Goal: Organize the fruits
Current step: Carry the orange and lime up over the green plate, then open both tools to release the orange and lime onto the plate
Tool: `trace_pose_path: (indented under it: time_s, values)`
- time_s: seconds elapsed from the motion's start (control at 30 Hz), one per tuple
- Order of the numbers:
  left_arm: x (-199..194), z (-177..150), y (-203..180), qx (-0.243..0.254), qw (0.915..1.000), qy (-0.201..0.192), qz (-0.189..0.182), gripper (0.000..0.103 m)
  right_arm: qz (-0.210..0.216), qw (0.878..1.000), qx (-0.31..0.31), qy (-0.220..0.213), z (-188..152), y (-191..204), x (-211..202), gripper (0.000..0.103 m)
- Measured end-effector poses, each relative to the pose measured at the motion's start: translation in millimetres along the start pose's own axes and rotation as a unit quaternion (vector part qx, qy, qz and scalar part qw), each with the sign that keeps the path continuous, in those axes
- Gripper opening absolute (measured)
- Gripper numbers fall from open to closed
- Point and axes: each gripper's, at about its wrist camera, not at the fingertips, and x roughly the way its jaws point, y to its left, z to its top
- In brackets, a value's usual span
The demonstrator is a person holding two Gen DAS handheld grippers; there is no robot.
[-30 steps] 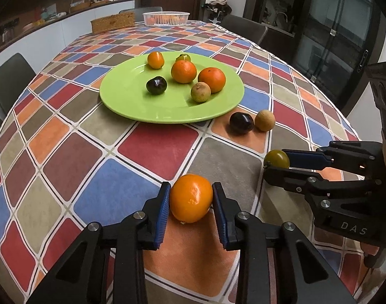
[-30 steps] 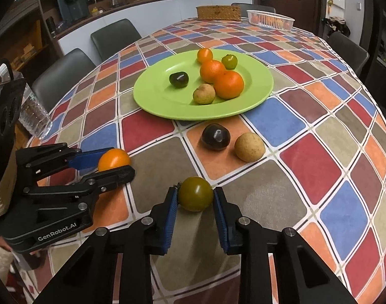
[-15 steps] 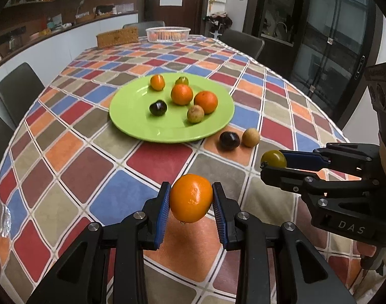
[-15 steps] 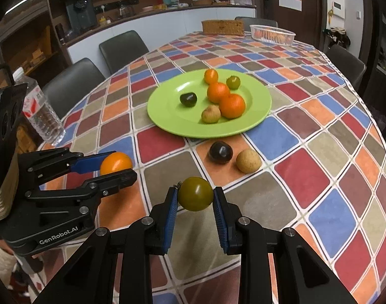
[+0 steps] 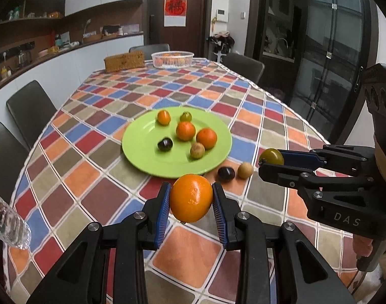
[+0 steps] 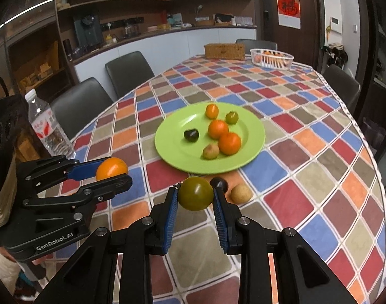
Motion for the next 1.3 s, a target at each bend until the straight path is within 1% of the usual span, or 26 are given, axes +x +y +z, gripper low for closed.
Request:
trace_pose_path:
  time_s: [0.23,0.43,0.67,0.97,1.07,1.13,1.3]
  values:
    - [-6,21,2,0.003,0.9996,-0.025,0.009,0.032,-0.003,1.0,-0.006,-0.024,21,-2,-5,0.029]
    - [-2,37,5,0.007,0.9992,-0.037,0.015,0.032,-0.006,0.999,-0.013,-0.042,42,-5,-5,0.029]
    - [7,60,12,0.005,0.9988,-0.047,0.012,0.032,-0.007,0.999,-0.016,-0.046,65,-12,6,0.029]
    - [33,84,25,-0.003,0.9994,-0.034,0.006,0.032,-0.016,0.999,-0.013,-0.04,90,-26,26,0.029]
    - [46,90,31,-0.012,0.9997,-0.022,0.002,0.032,-0.016,0.999,-0.008,-0.032,97,-31,36,0.029]
    - [57,94,37,-0.027,0.9996,-0.009,-0.003,0.032,-0.016,1.0,-0.006,-0.023,102,-34,45,0.029]
    - [81,100,46,-0.041,0.9991,0.013,-0.002,0.032,-0.019,1.0,-0.005,0.003,109,-39,67,0.029]
